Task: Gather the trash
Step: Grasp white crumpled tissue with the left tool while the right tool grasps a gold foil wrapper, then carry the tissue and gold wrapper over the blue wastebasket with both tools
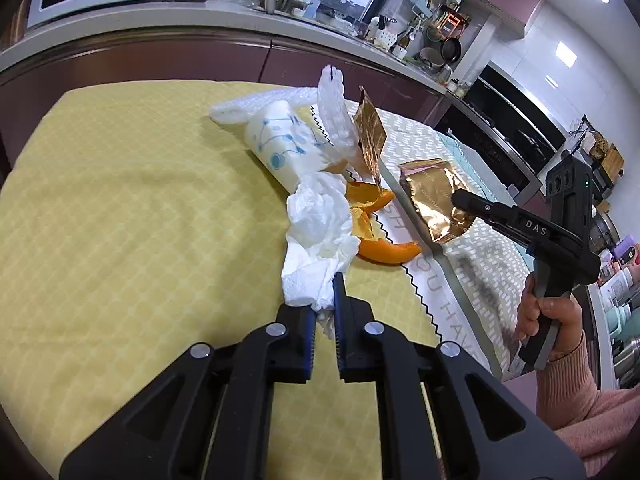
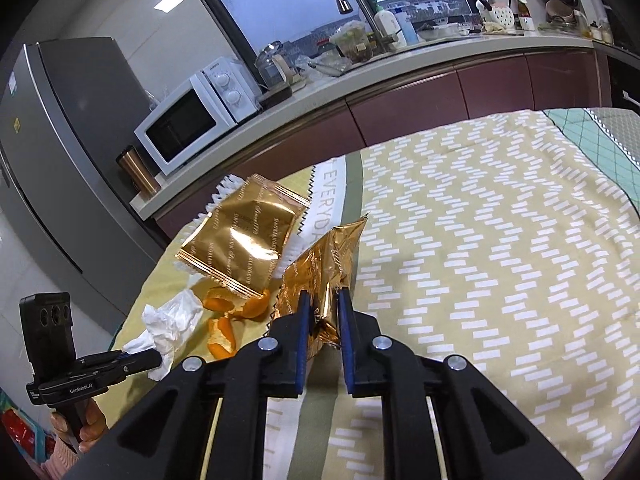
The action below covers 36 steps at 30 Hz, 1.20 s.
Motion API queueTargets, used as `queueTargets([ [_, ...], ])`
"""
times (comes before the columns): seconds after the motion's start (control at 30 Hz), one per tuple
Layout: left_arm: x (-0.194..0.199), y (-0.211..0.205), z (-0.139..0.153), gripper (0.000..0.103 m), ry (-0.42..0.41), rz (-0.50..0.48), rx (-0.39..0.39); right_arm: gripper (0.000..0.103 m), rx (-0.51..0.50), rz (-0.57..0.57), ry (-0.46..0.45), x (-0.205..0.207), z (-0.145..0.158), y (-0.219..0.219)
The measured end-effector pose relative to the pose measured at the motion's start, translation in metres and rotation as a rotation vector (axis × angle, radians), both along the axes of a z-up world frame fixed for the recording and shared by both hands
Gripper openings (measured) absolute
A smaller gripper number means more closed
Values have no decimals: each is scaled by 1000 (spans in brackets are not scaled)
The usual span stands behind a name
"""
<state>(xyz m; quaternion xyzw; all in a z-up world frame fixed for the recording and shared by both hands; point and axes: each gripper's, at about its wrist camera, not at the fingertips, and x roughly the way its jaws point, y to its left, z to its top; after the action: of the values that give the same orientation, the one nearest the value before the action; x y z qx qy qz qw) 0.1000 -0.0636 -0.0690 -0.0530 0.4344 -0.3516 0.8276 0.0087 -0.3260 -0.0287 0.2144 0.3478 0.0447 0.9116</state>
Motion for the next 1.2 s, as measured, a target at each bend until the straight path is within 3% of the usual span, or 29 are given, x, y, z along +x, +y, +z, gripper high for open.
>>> queueTargets([
  [0.47,-26,28,20,8,-69,28,7,13,7,88,-80,-10,27,40],
  [1.2,-55,82,33,8,-103,107,-6,13,36,264,-70,9,23,116],
])
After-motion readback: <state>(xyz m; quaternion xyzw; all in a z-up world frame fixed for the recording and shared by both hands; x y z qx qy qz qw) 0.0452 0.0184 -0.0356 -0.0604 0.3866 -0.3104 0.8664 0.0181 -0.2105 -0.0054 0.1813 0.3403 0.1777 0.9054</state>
